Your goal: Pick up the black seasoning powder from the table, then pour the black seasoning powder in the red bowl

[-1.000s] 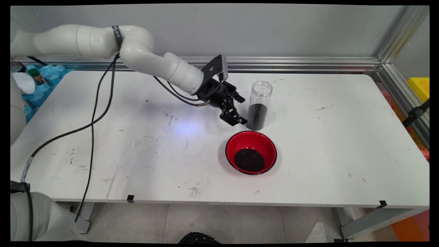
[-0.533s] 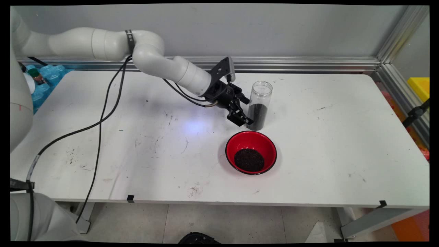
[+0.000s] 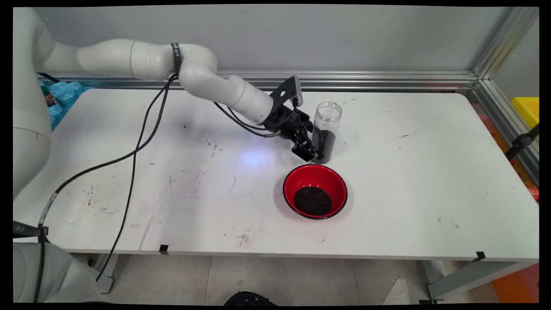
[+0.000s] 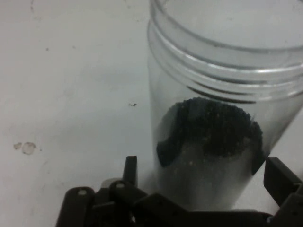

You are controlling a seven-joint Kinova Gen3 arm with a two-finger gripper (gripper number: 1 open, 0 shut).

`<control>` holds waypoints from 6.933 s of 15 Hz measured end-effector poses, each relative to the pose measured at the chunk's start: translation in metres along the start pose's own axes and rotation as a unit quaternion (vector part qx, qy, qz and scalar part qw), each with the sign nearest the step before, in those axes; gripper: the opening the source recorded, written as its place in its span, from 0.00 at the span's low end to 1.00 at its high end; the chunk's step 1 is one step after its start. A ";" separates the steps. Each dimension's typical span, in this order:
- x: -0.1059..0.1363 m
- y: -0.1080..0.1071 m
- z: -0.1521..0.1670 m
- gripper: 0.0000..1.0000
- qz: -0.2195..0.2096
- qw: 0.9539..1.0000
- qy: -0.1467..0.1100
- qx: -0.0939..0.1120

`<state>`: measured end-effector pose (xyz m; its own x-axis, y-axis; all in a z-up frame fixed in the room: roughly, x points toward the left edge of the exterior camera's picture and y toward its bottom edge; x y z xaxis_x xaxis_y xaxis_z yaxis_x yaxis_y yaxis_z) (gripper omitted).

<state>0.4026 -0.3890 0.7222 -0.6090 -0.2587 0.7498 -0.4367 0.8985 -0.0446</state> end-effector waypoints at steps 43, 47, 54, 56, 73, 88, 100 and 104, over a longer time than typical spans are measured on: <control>0.080 0.018 -0.090 0.00 0.197 0.980 0.006 0.042; 0.079 0.021 -0.096 0.00 0.241 0.969 -0.003 0.061; 0.074 0.028 -0.093 0.00 0.367 0.927 -0.004 0.078; 0.072 0.029 -0.091 0.00 0.403 0.912 -0.004 0.082; 0.054 0.045 -0.083 0.00 0.565 0.819 -0.006 0.098; 0.052 0.052 -0.082 0.00 0.613 0.782 -0.004 0.108; 0.052 0.056 -0.084 0.00 0.627 0.772 -0.001 0.109; 0.055 0.059 -0.084 0.00 0.635 0.765 0.005 0.111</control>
<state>0.3995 -0.3206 0.8164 -0.6316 0.7752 0.0140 0.3999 0.3412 -0.8507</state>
